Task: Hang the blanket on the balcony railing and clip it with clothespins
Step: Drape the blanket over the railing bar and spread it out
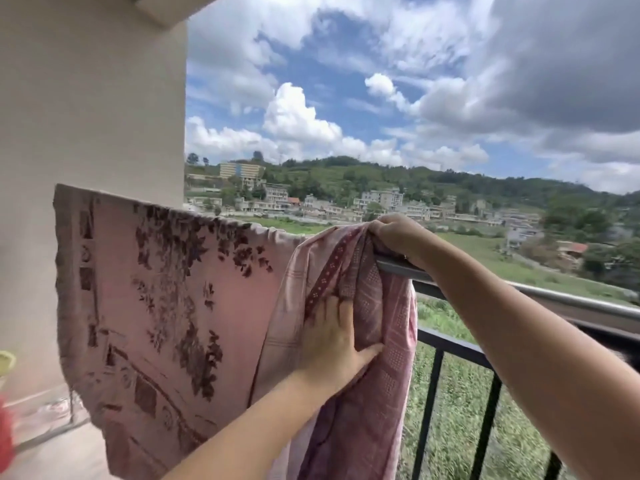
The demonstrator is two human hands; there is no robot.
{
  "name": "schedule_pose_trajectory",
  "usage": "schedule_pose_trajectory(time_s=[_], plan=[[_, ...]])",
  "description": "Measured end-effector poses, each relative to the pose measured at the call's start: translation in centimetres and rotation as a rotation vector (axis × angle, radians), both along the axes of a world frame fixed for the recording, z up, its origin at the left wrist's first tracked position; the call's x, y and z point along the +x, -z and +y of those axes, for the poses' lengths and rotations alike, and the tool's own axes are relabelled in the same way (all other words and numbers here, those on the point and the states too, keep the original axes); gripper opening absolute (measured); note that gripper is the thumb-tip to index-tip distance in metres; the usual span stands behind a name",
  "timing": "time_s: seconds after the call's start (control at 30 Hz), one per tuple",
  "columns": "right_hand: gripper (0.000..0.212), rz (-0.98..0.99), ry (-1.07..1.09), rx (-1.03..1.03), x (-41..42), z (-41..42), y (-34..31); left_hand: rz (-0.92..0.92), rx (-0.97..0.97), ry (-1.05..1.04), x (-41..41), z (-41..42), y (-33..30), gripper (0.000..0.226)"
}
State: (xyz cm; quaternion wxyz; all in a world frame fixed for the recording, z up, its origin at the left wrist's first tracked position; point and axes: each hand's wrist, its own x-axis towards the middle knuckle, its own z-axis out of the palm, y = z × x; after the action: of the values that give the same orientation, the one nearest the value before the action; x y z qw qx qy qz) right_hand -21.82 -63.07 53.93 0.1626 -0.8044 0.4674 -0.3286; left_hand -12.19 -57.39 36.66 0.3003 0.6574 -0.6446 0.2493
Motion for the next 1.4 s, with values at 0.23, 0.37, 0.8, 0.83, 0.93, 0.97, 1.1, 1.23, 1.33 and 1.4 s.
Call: schedule_pose_trajectory(time_s=[0.23, 0.37, 0.8, 0.83, 0.93, 0.97, 1.1, 1.23, 1.33, 1.4], plan=[[0.036, 0.05, 0.047, 0.01, -0.1, 0.6, 0.1, 0.149, 0.24, -0.137, -0.3, -0.6, -0.5, 0.088], [0.031, 0.063, 0.046, 0.06, 0.1, 0.2, 0.0, 0.276, 0.204, -0.138, -1.4, -0.7, 1.6, 0.104], [0.064, 0.449, -0.106, -0.29, 0.1, 3.3, 2.0, 0.845, -0.35, 0.333, 2.8, 6.5, -10.1, 0.049], [0.072, 0.516, -0.151, -0.225, -0.2, 4.0, 2.1, 0.807, -0.353, 0.325, 2.6, 7.0, -12.5, 0.052], [0.052, 0.318, -0.343, -0.095, -1.1, 6.1, 1.6, 0.574, -0.258, 0.316, -0.1, 7.7, -17.5, 0.054], [0.034, 0.163, -0.316, -0.106, -1.7, 6.6, 0.9, 0.494, -0.241, 0.312, -1.8, 7.7, -18.4, 0.054], [0.026, 0.072, -0.052, -0.088, -8.2, 5.9, -3.5, 0.316, -0.211, 0.252, -9.6, 8.1, -20.4, 0.049], [0.03, 0.441, 0.16, 0.028, -18.8, 3.8, -5.5, 0.228, -0.083, 0.223, -15.6, 7.1, -20.1, 0.044], [0.035, 0.627, 0.204, 0.184, -26.3, 4.1, -5.3, 0.218, -0.093, 0.252, -22.0, 5.9, -19.6, 0.036], [0.034, 0.746, 0.212, 0.191, -30.4, 4.2, -5.2, 0.209, -0.116, 0.3, -26.8, 5.6, -19.6, 0.021]])
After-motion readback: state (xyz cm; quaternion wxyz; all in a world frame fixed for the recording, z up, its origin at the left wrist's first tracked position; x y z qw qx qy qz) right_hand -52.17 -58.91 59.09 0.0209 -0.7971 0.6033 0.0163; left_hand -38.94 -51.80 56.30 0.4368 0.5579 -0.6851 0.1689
